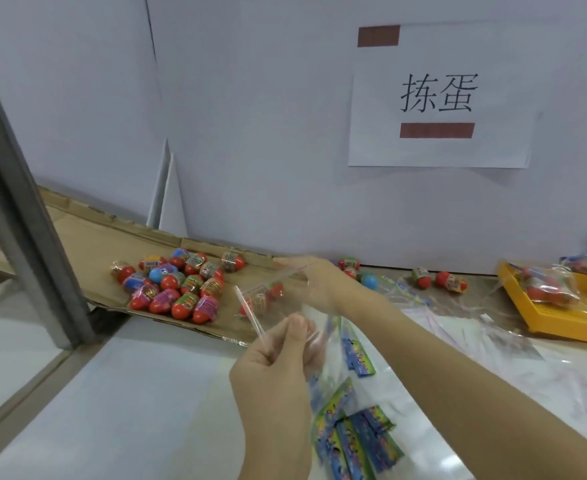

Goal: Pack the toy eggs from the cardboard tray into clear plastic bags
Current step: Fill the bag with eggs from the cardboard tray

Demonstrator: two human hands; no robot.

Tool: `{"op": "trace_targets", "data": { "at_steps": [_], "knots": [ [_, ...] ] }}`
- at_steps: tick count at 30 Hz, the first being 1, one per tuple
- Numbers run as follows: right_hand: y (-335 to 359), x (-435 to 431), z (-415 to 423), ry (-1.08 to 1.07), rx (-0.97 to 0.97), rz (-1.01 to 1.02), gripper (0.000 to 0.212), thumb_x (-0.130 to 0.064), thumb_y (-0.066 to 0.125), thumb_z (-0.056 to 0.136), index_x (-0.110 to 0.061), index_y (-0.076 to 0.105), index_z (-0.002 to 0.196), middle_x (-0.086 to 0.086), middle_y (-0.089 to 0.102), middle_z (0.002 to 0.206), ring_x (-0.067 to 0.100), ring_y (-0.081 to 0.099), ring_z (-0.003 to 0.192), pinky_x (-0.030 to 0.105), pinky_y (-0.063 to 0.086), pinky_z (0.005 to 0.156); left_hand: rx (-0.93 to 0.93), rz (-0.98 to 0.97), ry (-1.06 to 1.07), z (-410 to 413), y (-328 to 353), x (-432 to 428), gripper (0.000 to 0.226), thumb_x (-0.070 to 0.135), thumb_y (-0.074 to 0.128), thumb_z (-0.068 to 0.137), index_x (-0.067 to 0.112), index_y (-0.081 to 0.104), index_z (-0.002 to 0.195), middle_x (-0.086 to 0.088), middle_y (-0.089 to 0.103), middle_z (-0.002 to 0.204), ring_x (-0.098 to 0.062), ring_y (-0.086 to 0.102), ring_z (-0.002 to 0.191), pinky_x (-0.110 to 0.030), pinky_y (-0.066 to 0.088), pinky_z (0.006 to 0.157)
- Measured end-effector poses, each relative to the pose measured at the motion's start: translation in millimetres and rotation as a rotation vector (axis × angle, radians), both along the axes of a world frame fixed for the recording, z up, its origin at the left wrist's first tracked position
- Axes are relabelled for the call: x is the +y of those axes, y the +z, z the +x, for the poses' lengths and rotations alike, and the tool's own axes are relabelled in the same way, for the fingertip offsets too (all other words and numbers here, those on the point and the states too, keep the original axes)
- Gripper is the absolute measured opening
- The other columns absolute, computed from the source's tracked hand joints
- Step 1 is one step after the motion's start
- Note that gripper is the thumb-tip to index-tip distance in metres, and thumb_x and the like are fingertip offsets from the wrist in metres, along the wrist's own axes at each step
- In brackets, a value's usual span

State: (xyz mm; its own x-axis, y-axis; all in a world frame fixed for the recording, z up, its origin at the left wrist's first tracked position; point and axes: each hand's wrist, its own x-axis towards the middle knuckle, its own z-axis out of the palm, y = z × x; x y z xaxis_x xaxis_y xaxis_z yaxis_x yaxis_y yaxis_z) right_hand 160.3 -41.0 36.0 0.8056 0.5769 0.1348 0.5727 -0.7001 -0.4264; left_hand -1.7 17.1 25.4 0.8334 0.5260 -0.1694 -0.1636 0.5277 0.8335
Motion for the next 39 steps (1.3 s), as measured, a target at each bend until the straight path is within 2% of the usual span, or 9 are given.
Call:
{"op": "trace_targets", "data": {
  "at_steps": [6,10,13,17,21,24,27,31,39],
  "knots": [
    [-19,5,-10,0.065,-0.167,-0.014,0.029,-0.013,0.053,0.089,-0.012,0.066,0.115,0.008,0.066,0.107,0.025,0.062,0.097,0.036,0.05,0.088,0.029,-0.028,-0.094,0,1,1,0.004,0.005,0.071,0.082,0.005,0.075,0.083,-0.011,0.075,0.076,-0.019,0.074,0.067,-0.021,0.056,0.052],
    [2,-20,-22,-0.22,-0.023,0.762,0.024,-0.005,0.058,0.092,-0.015,0.064,0.114,0.006,0.066,0.105,0.017,0.061,0.086,0.015,0.05,0.074,0.006,-0.013,-0.135,-2,0,1,0.005,0.006,0.073,0.08,0.007,0.075,0.085,-0.01,0.076,0.077,-0.023,0.074,0.074,-0.021,0.056,0.054],
    [32,-56,-51,-0.159,-0.012,1.162,0.019,-0.011,0.051,0.097,-0.022,0.056,0.112,-0.007,0.072,0.087,0.011,0.066,0.078,0.016,0.049,0.068,-0.008,0.011,-0.178,-4,1,-1,0.006,0.006,0.073,0.081,0.007,0.074,0.087,-0.009,0.076,0.078,-0.021,0.074,0.072,-0.019,0.056,0.055],
    [50,-87,-107,0.125,-0.007,0.974,0.017,-0.03,0.054,0.093,-0.02,0.064,0.102,-0.009,0.074,0.092,0.006,0.07,0.086,0.014,0.051,0.073,-0.064,0.08,-0.236,-7,2,-8,0.009,0.004,0.074,0.08,0.007,0.074,0.088,-0.008,0.076,0.076,-0.02,0.074,0.071,-0.017,0.055,0.057],
    [48,-97,-122,-0.007,-0.007,0.686,0.031,-0.06,0.059,0.075,-0.034,0.066,0.091,-0.022,0.07,0.094,-0.001,0.065,0.094,0.022,0.051,0.081,-0.152,0.183,-0.276,-9,1,-15,0.013,0.008,0.076,0.075,0.01,0.075,0.088,-0.01,0.075,0.075,-0.022,0.074,0.073,-0.017,0.056,0.061],
    [49,-101,-119,-0.072,0.183,0.73,0.04,-0.059,0.061,0.065,-0.028,0.066,0.09,-0.018,0.072,0.085,0.005,0.068,0.083,0.029,0.057,0.073,-0.216,0.231,-0.304,-10,0,-16,0.011,0.013,0.076,0.064,0.015,0.079,0.075,-0.017,0.074,0.073,-0.023,0.074,0.071,-0.019,0.056,0.062],
    [51,-103,-119,-0.064,0.313,0.812,0.03,-0.045,0.068,0.074,-0.02,0.07,0.091,-0.003,0.075,0.083,0.021,0.072,0.074,0.031,0.06,0.064,-0.259,0.312,-0.378,-10,-1,-15,0.028,0.022,0.081,0.056,0.017,0.078,0.084,-0.013,0.076,0.081,-0.028,0.074,0.078,-0.023,0.059,0.067],
    [52,-104,-119,-0.115,0.265,0.809,0.013,-0.032,0.07,0.082,-0.02,0.073,0.087,0.001,0.075,0.08,0.021,0.071,0.069,0.027,0.058,0.059,-0.268,0.41,-0.42,-11,1,-14,0.057,0.028,0.082,0.054,0.022,0.069,0.11,-0.001,0.077,0.097,-0.027,0.074,0.084,-0.031,0.06,0.077],
    [54,-106,-123,-0.039,0.147,0.541,0.015,-0.041,0.067,0.078,-0.035,0.075,0.089,-0.013,0.072,0.08,0.02,0.067,0.073,0.033,0.059,0.064,-0.298,0.445,-0.456,-12,0,-13,0.057,0.016,0.076,0.068,0.018,0.062,0.123,0.002,0.076,0.101,-0.023,0.074,0.084,-0.024,0.058,0.07]
  ]
}}
